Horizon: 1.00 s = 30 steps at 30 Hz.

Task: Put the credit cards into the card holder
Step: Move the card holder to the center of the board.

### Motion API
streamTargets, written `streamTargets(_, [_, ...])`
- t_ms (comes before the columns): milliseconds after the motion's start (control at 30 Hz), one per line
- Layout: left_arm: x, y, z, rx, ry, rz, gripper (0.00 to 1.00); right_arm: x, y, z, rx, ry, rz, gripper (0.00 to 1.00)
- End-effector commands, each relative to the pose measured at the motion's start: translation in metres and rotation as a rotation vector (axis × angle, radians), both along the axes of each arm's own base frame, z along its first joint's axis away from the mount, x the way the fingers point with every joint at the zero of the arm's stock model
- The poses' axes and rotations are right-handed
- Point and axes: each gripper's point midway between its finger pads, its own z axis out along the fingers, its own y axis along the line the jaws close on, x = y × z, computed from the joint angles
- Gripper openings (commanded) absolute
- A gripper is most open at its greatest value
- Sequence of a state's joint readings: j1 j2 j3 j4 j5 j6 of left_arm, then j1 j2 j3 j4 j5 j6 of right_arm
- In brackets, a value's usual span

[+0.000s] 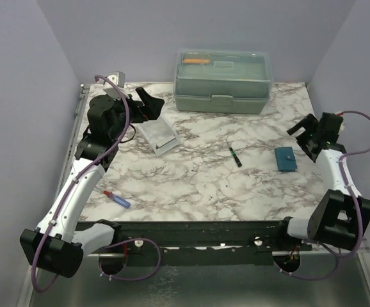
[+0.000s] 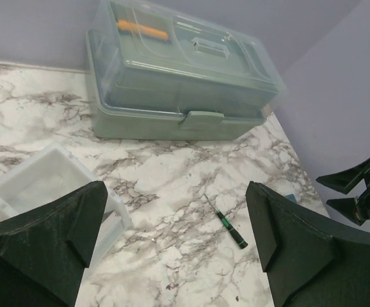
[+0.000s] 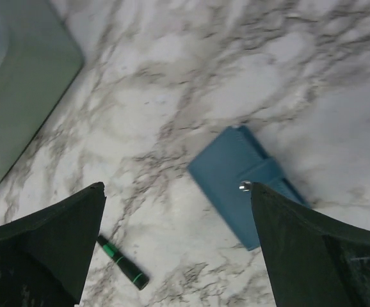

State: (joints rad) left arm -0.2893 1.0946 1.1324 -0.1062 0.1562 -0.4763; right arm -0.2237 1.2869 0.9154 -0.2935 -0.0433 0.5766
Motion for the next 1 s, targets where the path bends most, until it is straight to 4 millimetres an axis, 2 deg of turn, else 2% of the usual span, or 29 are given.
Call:
streamTargets(0, [-0.004, -0.019, -0.018, -0.016, 0.052, -0.087, 0.99, -0.012, -0.023, -0.028, 0.113, 0.087, -0.055, 0.97])
streamTargets(133, [-0.006, -0.035, -0.035, -0.029, 0.098, -0.143, 0.99, -0.008, -0.05, -0.058, 0.117, 0.162, -0.066, 0.97])
streamTargets(300, [-0.011, -0.056, -0.056, -0.017, 0.145, -0.209, 0.99, 0.006, -0.052, -0.097, 0.162, 0.206, 0.04, 0.94])
streamTargets(400, [-0.012, -0.064, -0.066, -0.01, 0.169, -0.227, 0.99, 0.003, -0.047, -0.125, 0.187, 0.291, 0.098, 0.9])
streamTargets(500, [-0.012, -0.071, -0.073, -0.008, 0.188, -0.249, 0.99, -0.006, -0.04, -0.143, 0.172, 0.355, 0.123, 0.89])
streamTargets(567, [-0.012, -0.075, -0.08, -0.006, 0.204, -0.255, 0.99, -0.012, -0.025, -0.148, 0.172, 0.384, 0.143, 0.85])
streamTargets(733, [-0.012, -0.084, -0.091, -0.002, 0.236, -0.278, 0.99, -0.033, 0.021, -0.147, 0.17, 0.431, 0.208, 0.64])
streamTargets(833, [-0.013, -0.089, -0.099, -0.001, 0.259, -0.289, 0.99, -0.056, 0.038, -0.148, 0.15, 0.476, 0.211, 0.6])
streamTargets(967, [-0.015, -0.102, -0.115, -0.035, 0.339, -0.324, 0.99, -0.084, 0.064, -0.144, 0.206, 0.489, 0.233, 0.55])
